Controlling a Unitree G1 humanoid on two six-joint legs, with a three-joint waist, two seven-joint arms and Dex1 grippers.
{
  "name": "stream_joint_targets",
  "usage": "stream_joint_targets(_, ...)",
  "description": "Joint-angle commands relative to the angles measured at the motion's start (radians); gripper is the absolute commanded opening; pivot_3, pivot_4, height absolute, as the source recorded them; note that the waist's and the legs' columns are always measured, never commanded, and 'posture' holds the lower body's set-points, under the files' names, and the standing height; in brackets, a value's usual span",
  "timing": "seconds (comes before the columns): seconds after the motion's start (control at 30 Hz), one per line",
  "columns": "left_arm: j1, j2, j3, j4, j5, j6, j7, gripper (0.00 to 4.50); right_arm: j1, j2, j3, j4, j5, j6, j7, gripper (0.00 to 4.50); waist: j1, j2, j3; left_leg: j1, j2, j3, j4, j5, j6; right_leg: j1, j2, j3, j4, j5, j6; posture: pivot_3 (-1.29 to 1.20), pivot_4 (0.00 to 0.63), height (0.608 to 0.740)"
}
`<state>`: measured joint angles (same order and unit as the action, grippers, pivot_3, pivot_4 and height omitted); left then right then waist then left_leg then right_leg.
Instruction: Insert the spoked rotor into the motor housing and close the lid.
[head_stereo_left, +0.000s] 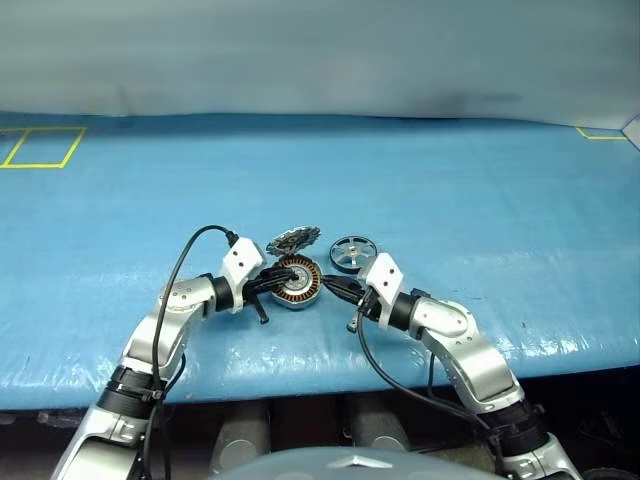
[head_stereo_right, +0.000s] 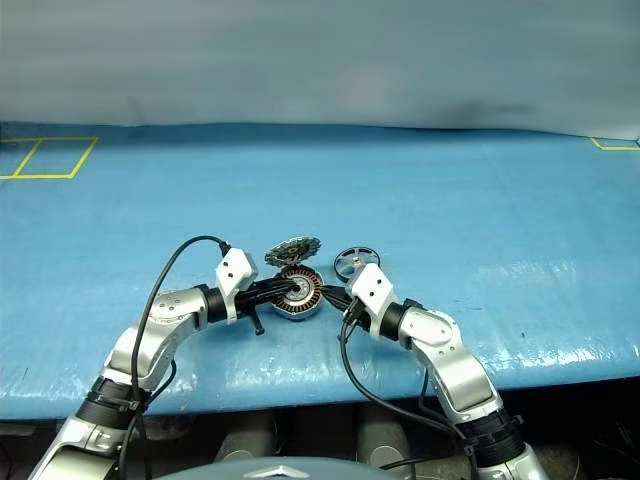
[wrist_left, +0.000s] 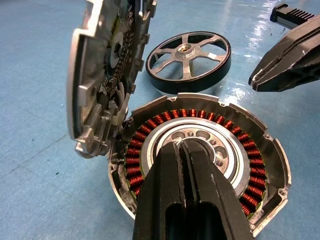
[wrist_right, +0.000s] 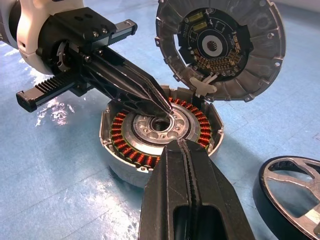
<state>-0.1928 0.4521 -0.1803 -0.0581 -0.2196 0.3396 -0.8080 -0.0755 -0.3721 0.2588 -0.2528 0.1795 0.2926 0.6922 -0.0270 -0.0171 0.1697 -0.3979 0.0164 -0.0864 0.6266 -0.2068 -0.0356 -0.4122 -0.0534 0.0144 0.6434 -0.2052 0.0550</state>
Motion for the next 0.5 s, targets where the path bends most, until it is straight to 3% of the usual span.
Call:
stream_joint_targets(0.03, 0.015, -0.027, 0.045, -0.026, -0.05, -0.021, 0.003, 0.12, -0.014, 0.003, -0.008, -0.019, 0.005, -0.018, 0.0, 0.0, 0.0, 0.0, 0.0, 0.0, 0.0, 0.0, 0.0, 0.0, 0.0, 0.0, 0.0, 0.0, 0.0, 0.0, 0.0, 0.0, 0.15, 0.74)
stream_joint_targets(0.17, 0.017, -0.077, 0.09, -0.054, -0.127, -0.037, -0.005, 0.12, -0.013, 0.004, -0.009, -0.021, 0.006, -0.017, 0.001, 0.0, 0.001, 0.0, 0.0, -0.001, 0.0, 0.0, 0.0, 0.0, 0.0, 0.0, 0.0, 0.0, 0.0, 0.0, 0.0, 0.0, 0.15, 0.74)
stream_joint_targets(0.5, -0.007, -0.066, 0.062, -0.031, -0.082, -0.059, -0.007, 0.12, -0.009, 0.008, -0.006, -0.02, 0.001, -0.022, -0.003, 0.0, 0.001, 0.0, 0.0, -0.001, 0.0, 0.0, 0.0, 0.0, 0.0, 0.0, 0.0, 0.0, 0.0, 0.0, 0.0, 0.0, 0.15, 0.74)
